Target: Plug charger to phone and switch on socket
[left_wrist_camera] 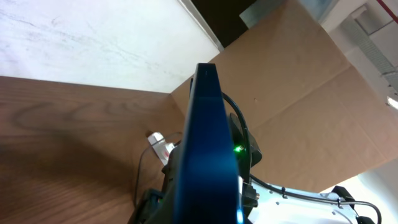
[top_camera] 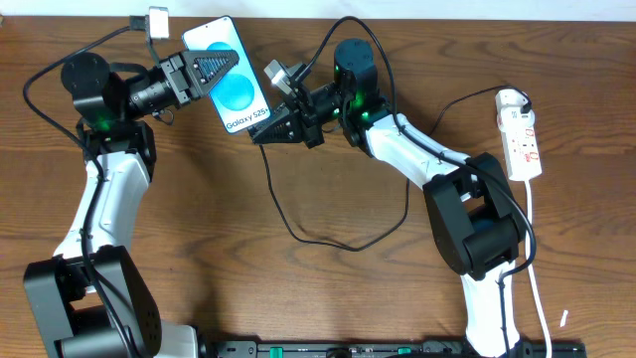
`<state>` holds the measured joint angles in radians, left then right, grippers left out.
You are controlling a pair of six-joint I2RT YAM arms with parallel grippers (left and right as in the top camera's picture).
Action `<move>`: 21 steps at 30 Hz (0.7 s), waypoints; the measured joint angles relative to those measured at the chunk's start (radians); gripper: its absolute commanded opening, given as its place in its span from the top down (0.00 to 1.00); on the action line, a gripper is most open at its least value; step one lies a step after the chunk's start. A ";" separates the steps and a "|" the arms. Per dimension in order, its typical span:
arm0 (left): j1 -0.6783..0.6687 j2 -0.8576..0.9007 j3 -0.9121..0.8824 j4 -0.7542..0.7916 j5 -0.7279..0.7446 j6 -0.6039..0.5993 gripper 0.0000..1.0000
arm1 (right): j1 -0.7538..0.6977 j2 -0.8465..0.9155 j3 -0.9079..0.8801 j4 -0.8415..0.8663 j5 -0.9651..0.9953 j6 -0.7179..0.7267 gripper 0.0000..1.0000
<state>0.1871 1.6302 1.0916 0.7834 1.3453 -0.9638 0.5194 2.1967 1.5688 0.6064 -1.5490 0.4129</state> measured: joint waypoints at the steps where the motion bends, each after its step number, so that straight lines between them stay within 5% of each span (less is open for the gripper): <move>1: 0.000 0.000 0.000 0.000 -0.004 0.000 0.93 | 0.000 0.000 0.000 0.000 0.000 0.000 0.99; 21: 0.000 0.000 0.000 0.000 -0.042 0.004 0.92 | 0.000 0.000 0.000 0.000 0.000 0.001 0.99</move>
<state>0.1871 1.6302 1.0916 0.7830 1.3029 -0.9600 0.5194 2.1967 1.5688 0.6067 -1.5494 0.4137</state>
